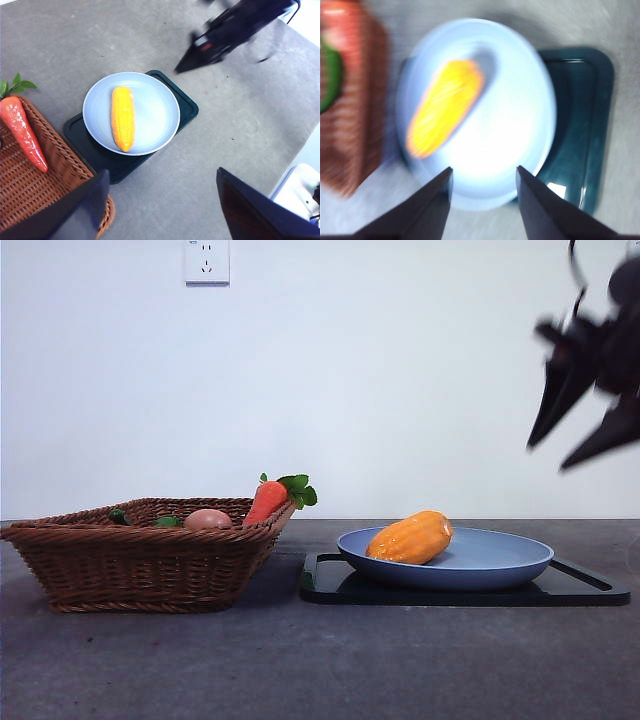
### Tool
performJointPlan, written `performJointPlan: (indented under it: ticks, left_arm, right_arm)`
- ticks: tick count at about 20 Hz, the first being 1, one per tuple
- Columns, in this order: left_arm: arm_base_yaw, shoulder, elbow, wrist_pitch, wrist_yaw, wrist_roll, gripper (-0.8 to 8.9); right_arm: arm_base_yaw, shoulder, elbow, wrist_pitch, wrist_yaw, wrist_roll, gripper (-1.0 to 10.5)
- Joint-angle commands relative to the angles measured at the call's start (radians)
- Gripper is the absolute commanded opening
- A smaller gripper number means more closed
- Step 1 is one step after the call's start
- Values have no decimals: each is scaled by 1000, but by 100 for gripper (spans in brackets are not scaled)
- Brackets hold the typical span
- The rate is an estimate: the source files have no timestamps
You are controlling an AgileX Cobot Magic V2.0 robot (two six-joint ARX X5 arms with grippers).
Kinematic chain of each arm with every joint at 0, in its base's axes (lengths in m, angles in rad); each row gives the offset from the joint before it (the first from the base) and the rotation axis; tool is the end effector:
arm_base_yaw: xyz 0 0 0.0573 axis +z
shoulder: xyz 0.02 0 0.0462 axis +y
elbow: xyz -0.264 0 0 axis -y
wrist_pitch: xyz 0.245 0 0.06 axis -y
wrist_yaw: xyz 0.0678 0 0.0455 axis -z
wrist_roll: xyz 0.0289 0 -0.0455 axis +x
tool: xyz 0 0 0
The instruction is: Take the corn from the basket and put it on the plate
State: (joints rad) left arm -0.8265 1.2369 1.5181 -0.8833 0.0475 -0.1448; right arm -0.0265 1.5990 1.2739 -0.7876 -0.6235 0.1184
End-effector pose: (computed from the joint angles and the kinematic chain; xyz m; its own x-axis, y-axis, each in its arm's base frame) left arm 0.1561 -0.1715 0.4238 0.5228 -0.6377 -0.5657 0.6979 0.7012 -0.1455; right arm 0.3195 0.0084 0.2641 0.3744 0.5742 -0.7281 -0.1291 0.8099 0.5723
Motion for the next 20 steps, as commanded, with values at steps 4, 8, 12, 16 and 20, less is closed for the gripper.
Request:
performJointPlan:
  ticks: [4, 8, 12, 16, 20]
  left_arm:
    - [9, 6, 26, 6, -5, 29, 350]
    - [9, 6, 26, -18, -5, 31, 285]
    - [9, 7, 26, -63, -5, 33, 58]
    - [9, 7, 21, -61, -5, 40, 7]
    - [9, -19, -87, 90, -4, 23, 7]
  right_arm:
    - [90, -315, 18, -227, 78, -120, 208]
    - [190, -522, 18, -377, 179, -131, 144]
    - [279, -661, 16, -435, 208, -138, 2]
    - [300, -755, -24, -433, 214, -138, 2]
    - [300, -875, -224, -294, 205, -121, 2]
